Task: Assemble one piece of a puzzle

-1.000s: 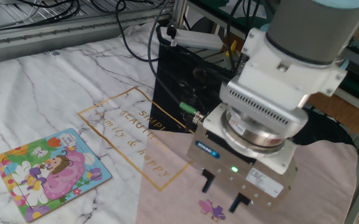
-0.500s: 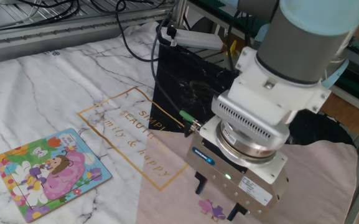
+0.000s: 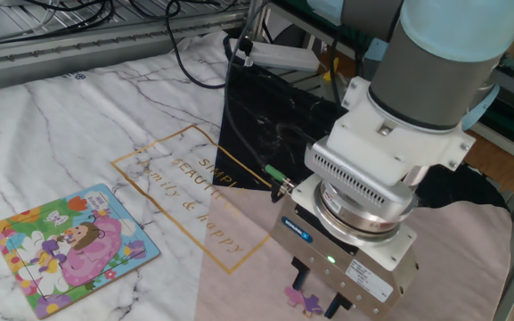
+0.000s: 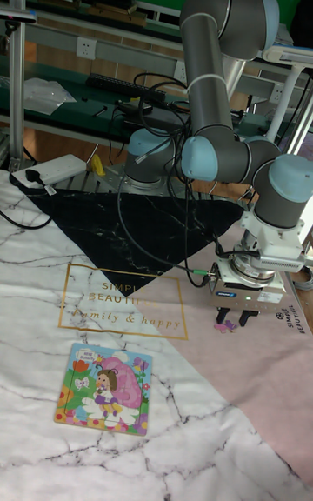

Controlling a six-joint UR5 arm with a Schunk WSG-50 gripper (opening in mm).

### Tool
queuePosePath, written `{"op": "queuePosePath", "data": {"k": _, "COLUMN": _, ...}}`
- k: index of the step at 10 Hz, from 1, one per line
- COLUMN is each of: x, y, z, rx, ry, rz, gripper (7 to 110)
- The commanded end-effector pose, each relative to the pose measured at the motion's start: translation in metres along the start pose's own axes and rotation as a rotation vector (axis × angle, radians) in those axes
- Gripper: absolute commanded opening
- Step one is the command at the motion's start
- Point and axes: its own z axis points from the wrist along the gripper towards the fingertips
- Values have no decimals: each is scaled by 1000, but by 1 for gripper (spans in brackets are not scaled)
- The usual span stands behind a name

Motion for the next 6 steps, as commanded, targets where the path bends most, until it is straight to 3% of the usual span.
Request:
{"op": "queuePosePath", "data": {"k": 1, "x": -4, "y": 0, "z": -3, "rx": 6, "ry": -4, "rz": -6, "gripper": 44}}
{"op": "queuePosePath", "data": {"k": 2, "x": -5, "y": -3, "z": -5, "rx": 17, "ry": 0, "rz": -12, "gripper": 66}}
{"op": "queuePosePath", "data": {"k": 4, "x": -7, "y": -6, "z": -4, "rx": 21, "ry": 3, "rz": -23, "gripper": 66}}
{"op": "queuePosePath", "data": {"k": 5, "x": -7, "y": -12, "z": -3, "rx": 45, "ry": 8, "rz": -26, "gripper": 66}}
{"op": "queuePosePath", "data": {"k": 6, "x": -6, "y": -12, "z": -1, "rx": 39, "ry": 11, "rz": -29, "gripper": 44}}
